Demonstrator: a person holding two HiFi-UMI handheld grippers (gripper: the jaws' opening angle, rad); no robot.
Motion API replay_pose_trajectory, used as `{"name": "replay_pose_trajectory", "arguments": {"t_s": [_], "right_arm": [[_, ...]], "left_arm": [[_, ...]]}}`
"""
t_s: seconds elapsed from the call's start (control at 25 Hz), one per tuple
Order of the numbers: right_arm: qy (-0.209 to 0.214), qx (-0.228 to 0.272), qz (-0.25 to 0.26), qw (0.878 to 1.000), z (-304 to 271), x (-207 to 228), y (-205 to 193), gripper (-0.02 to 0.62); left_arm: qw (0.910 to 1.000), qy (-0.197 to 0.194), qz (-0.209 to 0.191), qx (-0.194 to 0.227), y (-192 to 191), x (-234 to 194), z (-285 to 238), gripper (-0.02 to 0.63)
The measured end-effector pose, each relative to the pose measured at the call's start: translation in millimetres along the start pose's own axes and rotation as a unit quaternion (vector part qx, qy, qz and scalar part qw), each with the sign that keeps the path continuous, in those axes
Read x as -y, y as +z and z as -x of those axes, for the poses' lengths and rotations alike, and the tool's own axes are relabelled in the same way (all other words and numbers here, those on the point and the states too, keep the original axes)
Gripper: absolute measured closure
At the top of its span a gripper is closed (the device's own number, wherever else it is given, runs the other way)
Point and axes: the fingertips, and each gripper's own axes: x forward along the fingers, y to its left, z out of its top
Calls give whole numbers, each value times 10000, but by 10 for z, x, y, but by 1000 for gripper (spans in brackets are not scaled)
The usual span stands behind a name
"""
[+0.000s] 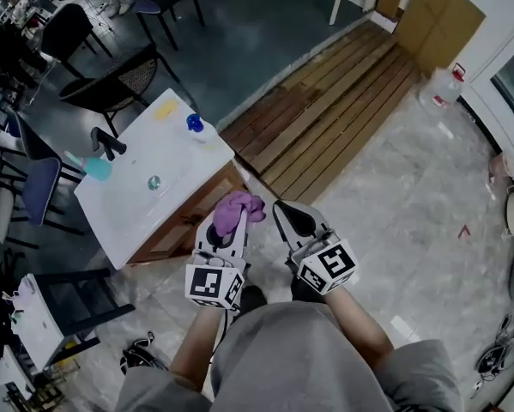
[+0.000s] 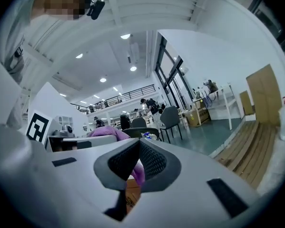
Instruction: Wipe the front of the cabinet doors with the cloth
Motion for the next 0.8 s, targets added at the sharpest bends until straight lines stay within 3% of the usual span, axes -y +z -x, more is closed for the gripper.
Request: {"name": "replay_pose_trajectory", "arguments": {"t_s": [0.36,0.8], "right_arm": [[175,396,627,9971,14,-378,476,588],[371,459,1055,9927,-165,-755,551,588]], "left_arm": [[9989,2,-357,303,421,54,347,512],[9978,166,-319,557,595,-198,487,512]]}}
